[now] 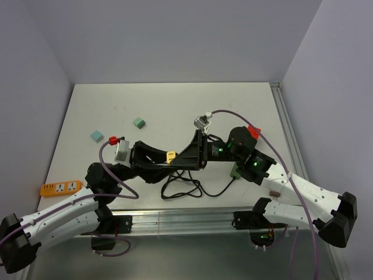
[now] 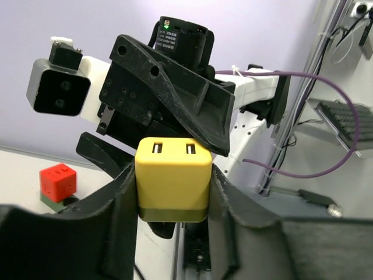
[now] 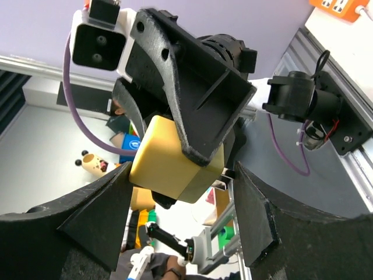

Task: Insert the plug

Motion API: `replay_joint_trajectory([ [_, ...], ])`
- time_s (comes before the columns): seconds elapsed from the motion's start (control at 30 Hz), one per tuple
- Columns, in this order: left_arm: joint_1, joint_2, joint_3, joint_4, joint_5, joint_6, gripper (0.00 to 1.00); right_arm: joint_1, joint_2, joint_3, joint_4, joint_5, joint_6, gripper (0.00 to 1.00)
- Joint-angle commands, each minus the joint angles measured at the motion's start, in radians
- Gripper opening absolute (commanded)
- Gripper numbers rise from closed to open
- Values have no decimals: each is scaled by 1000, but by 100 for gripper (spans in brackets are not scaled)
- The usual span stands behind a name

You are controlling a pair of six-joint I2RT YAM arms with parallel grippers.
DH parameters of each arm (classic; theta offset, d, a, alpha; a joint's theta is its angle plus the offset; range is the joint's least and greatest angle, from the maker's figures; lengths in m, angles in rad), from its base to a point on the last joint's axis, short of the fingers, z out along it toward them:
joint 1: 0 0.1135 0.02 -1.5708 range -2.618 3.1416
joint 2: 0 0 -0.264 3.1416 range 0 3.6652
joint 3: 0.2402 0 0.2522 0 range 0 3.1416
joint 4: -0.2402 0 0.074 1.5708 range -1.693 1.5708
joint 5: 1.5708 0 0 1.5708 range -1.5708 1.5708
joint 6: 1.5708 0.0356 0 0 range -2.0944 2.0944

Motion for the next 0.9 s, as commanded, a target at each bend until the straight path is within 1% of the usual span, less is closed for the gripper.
replay_joint_trajectory([
  [0.0,1,-1,54,-6,3,27,15,20,1,64,47,-23,-13,13],
  [0.03,1,-9,63,-38,3,34,0,20,-5,72,23,-15,-30,24],
  [0.07,1,-15,78,-102,-14,47,0,20,-8,99,-57,-3,-53,42],
  [0.1,1,-21,83,-133,-19,53,0,20,-13,119,-115,14,-116,71],
  [0.13,1,-40,87,-165,-32,60,0,20,-17,144,-180,61,-151,81],
  [0.17,-1,-52,97,-243,-70,82,0,20,-17,203,-340,89,-191,86],
  [0.2,1,-64,101,-280,-97,96,0,20,-13,237,-425,133,-269,94],
  [0.23,1,-89,104,-314,-118,111,0,19,-10,271,-502,210,-301,95],
  [0.27,1,-103,113,-387,-140,148,0,20,-7,335,-637,258,-329,95],
  [0.33,-1,-126,123,-451,-201,189,0,19,10,397,-744,368,-378,95],
  [0.37,-1,-130,132,-475,-221,226,0,20,19,450,-819,387,-386,95],
  [0.4,-1,-132,137,-516,-236,244,0,22,50,477,-847,399,-398,90],
  [0.47,-1,-135,138,-532,-250,272,0,25,113,546,-911,413,-414,84],
  [0.53,-1,-138,130,-523,-249,275,0,40,165,603,-965,454,-429,80],
  [0.57,-1,-135,133,-528,-244,280,0,54,218,674,-1032,526,-450,79],
  [0.63,-1,-120,153,-583,-259,289,0,104,272,762,-1106,597,-480,77],
  [0.7,-2,-112,163,-624,-266,294,0,140,334,797,-1137,622,-495,74],
  [0.77,-5,-120,158,-626,-263,294,0,152,377,825,-1165,651,-513,72],
  [0.87,-13,-127,153,-635,-270,294,0,161,415,841,-1186,654,-529,68],
])
